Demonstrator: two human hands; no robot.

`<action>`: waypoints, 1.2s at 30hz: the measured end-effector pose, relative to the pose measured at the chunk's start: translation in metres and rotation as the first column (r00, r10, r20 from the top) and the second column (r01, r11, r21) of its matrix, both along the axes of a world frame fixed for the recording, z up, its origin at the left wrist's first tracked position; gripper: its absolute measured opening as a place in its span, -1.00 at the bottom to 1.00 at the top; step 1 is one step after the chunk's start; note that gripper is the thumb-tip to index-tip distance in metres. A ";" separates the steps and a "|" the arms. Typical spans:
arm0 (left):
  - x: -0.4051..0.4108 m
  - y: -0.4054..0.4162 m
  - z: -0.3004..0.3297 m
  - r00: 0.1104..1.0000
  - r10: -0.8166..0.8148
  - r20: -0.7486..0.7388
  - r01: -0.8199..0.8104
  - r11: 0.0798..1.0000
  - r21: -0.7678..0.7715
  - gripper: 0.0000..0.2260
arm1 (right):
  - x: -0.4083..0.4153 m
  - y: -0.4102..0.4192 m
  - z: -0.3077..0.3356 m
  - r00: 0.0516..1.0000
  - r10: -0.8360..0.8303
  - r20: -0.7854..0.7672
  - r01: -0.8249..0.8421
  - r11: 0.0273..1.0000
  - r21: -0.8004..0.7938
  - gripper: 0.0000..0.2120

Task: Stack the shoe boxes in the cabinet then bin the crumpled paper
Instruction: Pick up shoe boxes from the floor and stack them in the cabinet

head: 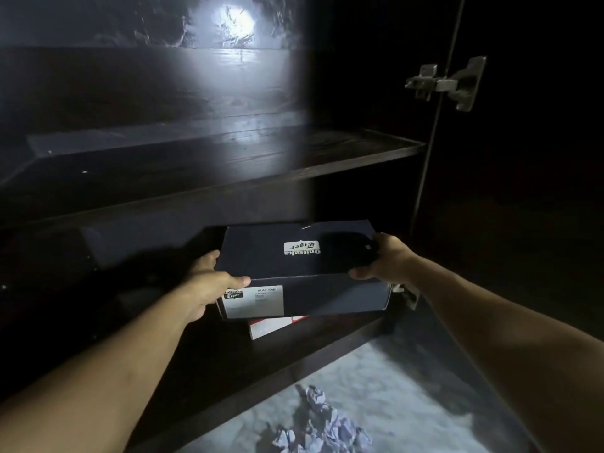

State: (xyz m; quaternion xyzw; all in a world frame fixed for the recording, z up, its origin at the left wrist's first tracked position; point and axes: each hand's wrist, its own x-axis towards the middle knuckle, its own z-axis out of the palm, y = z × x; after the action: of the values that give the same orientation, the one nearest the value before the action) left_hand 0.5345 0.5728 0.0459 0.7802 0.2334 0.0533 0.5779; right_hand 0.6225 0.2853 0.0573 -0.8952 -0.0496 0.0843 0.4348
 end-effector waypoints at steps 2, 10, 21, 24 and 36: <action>0.012 0.007 -0.009 1.000 0.006 0.018 -0.006 1.000 -0.013 -0.15 | 0.015 0.009 -0.002 1.000 0.020 0.003 -0.020 1.000 -0.001 -0.34; 0.047 0.019 -0.044 0.996 0.043 0.080 -0.038 0.997 -0.063 -0.29 | 0.065 0.032 -0.029 0.998 0.026 0.065 -0.023 0.998 -0.055 -0.44; 0.065 0.004 -0.061 0.962 0.194 0.194 -0.208 0.976 0.059 -0.28 | 0.078 0.066 -0.044 0.885 -0.195 0.423 0.329 0.904 -0.271 -0.71; 0.066 0.004 -0.062 0.962 0.184 0.202 -0.206 0.974 0.095 -0.29 | 0.080 0.065 -0.044 0.889 -0.176 0.422 0.322 0.897 -0.304 -0.71; 0.050 -0.017 -0.043 0.956 0.190 0.223 -0.269 0.874 0.405 -0.34 | 0.046 0.036 -0.027 0.936 -0.068 0.345 0.199 0.911 -0.361 -0.69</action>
State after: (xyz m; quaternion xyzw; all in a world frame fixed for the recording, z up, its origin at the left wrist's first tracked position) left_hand 0.5847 0.5561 0.0026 0.8473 0.2549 0.2407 0.3990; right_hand 0.6681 0.3209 0.0303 -0.9665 -0.0406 -0.0865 0.2382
